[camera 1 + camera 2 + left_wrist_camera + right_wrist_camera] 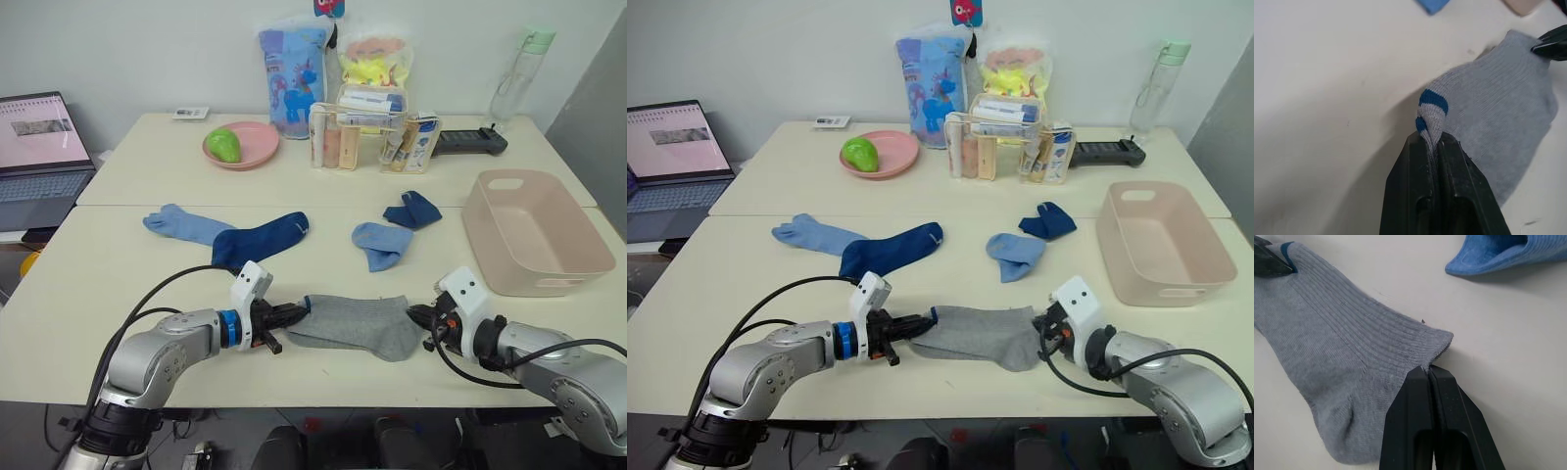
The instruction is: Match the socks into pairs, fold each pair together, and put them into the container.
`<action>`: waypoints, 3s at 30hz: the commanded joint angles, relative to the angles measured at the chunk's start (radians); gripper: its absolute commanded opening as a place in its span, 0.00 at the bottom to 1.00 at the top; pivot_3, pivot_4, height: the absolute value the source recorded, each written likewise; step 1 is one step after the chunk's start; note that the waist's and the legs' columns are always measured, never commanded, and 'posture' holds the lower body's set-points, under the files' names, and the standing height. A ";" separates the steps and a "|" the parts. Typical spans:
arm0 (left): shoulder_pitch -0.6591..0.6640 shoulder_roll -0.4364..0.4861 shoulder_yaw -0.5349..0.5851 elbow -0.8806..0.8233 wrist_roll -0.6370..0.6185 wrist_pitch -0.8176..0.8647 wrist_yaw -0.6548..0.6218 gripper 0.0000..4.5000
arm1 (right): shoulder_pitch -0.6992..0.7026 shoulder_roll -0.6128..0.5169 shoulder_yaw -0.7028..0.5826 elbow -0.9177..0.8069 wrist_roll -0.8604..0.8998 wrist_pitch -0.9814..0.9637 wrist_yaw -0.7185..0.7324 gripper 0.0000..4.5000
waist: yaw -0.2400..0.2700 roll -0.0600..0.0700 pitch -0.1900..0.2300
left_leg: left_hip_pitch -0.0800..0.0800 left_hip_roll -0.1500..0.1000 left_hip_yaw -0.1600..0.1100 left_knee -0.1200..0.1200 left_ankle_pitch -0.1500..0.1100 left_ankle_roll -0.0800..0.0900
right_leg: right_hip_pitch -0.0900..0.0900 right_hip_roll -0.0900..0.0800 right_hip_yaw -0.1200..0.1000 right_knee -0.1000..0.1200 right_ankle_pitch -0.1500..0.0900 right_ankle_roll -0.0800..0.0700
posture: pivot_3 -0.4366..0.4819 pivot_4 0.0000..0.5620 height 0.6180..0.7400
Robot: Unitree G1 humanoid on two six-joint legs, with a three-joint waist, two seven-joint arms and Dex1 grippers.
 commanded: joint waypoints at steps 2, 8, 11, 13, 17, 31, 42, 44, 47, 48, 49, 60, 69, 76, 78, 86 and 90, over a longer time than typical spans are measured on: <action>-0.010 -0.017 0.028 0.005 0.021 -0.044 0.006 0.00 | -0.019 -0.013 0.013 0.001 -0.048 -0.006 -0.017 0.05 | 0.000 -0.001 0.000 | 0.000 0.000 0.000 0.000 0.000 0.000 | 0.000 0.000 0.000 0.000 0.000 0.000 | 0.48 0.27 0.69; 0.006 -0.013 0.053 -0.022 0.023 -0.093 -0.028 0.24 | -0.025 -0.023 -0.009 -0.017 -0.069 -0.046 0.011 0.46 | 0.000 -0.002 0.001 | 0.000 0.000 0.000 0.000 0.000 0.000 | 0.000 0.000 0.000 0.000 0.000 0.000 | 0.48 0.27 0.69; 0.029 -0.010 0.092 -0.032 0.028 -0.137 -0.028 0.45 | -0.018 -0.008 -0.042 -0.040 -0.065 -0.064 0.008 0.70 | 0.000 -0.002 0.002 | 0.000 0.000 0.000 0.000 0.000 0.000 | 0.000 0.000 0.000 0.000 0.000 0.000 | 0.48 0.27 0.69; 0.041 0.002 0.146 -0.055 -0.035 -0.111 -0.057 0.58 | -0.011 0.003 -0.076 -0.065 -0.055 -0.093 0.017 0.87 | 0.000 -0.003 0.003 | 0.000 0.000 0.000 0.000 0.000 0.000 | 0.000 0.000 0.000 0.000 0.000 0.000 | 0.48 0.27 0.69; -0.006 0.061 0.197 -0.063 -0.075 -0.110 -0.124 0.59 | -0.034 0.025 -0.078 -0.085 -0.036 -0.145 0.050 0.93 | 0.000 -0.003 0.004 | 0.000 0.000 0.000 0.000 0.000 0.000 | 0.000 0.000 -0.001 0.000 0.000 0.000 | 0.48 0.27 0.69; -0.186 0.004 -0.158 0.054 0.206 -0.400 -0.275 0.00 | -0.096 0.069 0.250 0.105 -0.202 -0.273 0.109 0.07 | -0.002 -0.004 0.005 | 0.000 0.000 0.001 -0.001 0.001 -0.001 | -0.001 0.000 0.000 0.000 0.000 0.000 | 0.48 0.27 0.69; -0.099 0.052 -0.183 0.180 0.344 -0.458 -0.287 0.00 | 0.023 0.010 0.251 0.079 -0.222 -0.295 0.168 0.01 | 0.000 -0.004 0.005 | -0.001 0.000 -0.001 -0.001 0.001 -0.001 | -0.001 0.000 -0.001 -0.001 0.000 0.000 | 0.48 0.27 0.69; -0.068 0.071 -0.170 0.161 0.339 -0.441 -0.283 0.00 | 0.052 0.008 0.216 0.056 -0.205 -0.290 0.166 0.01 | 0.000 -0.004 0.005 | 0.000 0.000 -0.001 -0.001 0.001 -0.001 | 0.000 0.000 -0.001 0.000 0.000 0.000 | 0.48 0.27 0.69; -0.032 0.084 -0.156 0.123 0.326 -0.435 -0.292 0.00 | 0.070 0.010 0.186 0.040 -0.203 -0.301 0.166 0.01 | -0.002 -0.004 0.005 | 0.001 0.000 -0.001 -0.001 0.001 -0.001 | 0.001 0.000 -0.001 0.000 0.000 0.000 | 0.48 0.27 0.69; -0.023 0.085 -0.147 0.098 0.309 -0.429 -0.300 0.00 | 0.073 0.022 0.170 0.033 -0.194 -0.329 0.172 0.01 | -0.002 -0.004 0.005 | 0.001 0.000 -0.001 -0.001 0.001 -0.001 | 0.001 0.000 -0.001 0.000 0.000 0.000 | 0.48 0.27 0.69; -0.017 0.085 -0.135 0.068 0.283 -0.416 -0.310 0.00 | 0.070 0.043 0.149 0.023 -0.174 -0.344 0.174 0.01 | -0.002 -0.004 0.005 | 0.001 0.000 -0.001 -0.001 0.001 -0.001 | 0.001 0.000 -0.001 0.000 0.000 0.000 | 0.48 0.27 0.69; -0.078 0.040 -0.186 0.100 0.322 -0.425 -0.286 0.00 | -0.029 0.158 0.217 0.204 -0.319 -0.418 0.089 0.01 | 0.000 -0.005 0.007 | 0.000 0.000 -0.001 -0.001 0.001 -0.001 | 0.000 0.000 -0.001 0.000 0.000 0.000 | 0.48 0.27 0.69; 0.001 0.048 -0.177 0.111 0.329 -0.439 -0.288 0.00 | 0.008 0.183 0.129 0.231 -0.336 -0.430 0.063 0.01 | -0.002 -0.005 0.007 | 0.001 0.000 0.000 -0.001 0.001 -0.001 | 0.000 0.000 0.000 0.001 0.000 0.000 | 0.48 0.27 0.69; -0.029 0.028 -0.132 0.016 0.240 -0.402 -0.317 0.00 | 0.074 0.199 0.046 0.080 -0.218 -0.441 0.129 0.01 | -0.001 -0.004 0.008 | 0.000 0.001 -0.001 -0.001 0.001 -0.001 | 0.000 0.000 -0.001 0.001 0.000 0.000 | 0.48 0.27 0.69; -0.062 0.014 -0.133 0.014 0.237 -0.402 -0.318 0.00 | 0.100 0.188 0.023 0.069 -0.214 -0.437 0.127 0.01 | -0.001 -0.005 0.008 | 0.000 0.000 -0.001 -0.001 0.001 -0.001 | 0.000 0.000 -0.001 0.001 0.000 0.000 | 0.48 0.27 0.69; -0.111 0.008 -0.216 0.183 0.378 -0.551 -0.354 0.00 | 0.219 0.191 -0.050 0.021 -0.179 -0.440 0.124 0.44 | -0.003 -0.004 0.008 | 0.000 0.000 0.000 -0.001 0.001 -0.001 | -0.001 0.000 0.000 0.001 0.000 0.000 | 0.48 0.27 0.69; -0.100 0.014 -0.219 0.232 0.401 -0.602 -0.366 0.00 | 0.254 0.188 -0.011 0.028 -0.208 -0.432 0.111 0.75 | -0.003 -0.004 0.008 | 0.001 0.001 0.000 -0.001 0.001 -0.001 | 0.000 0.001 -0.001 0.001 0.000 0.000 | 0.48 0.27 0.69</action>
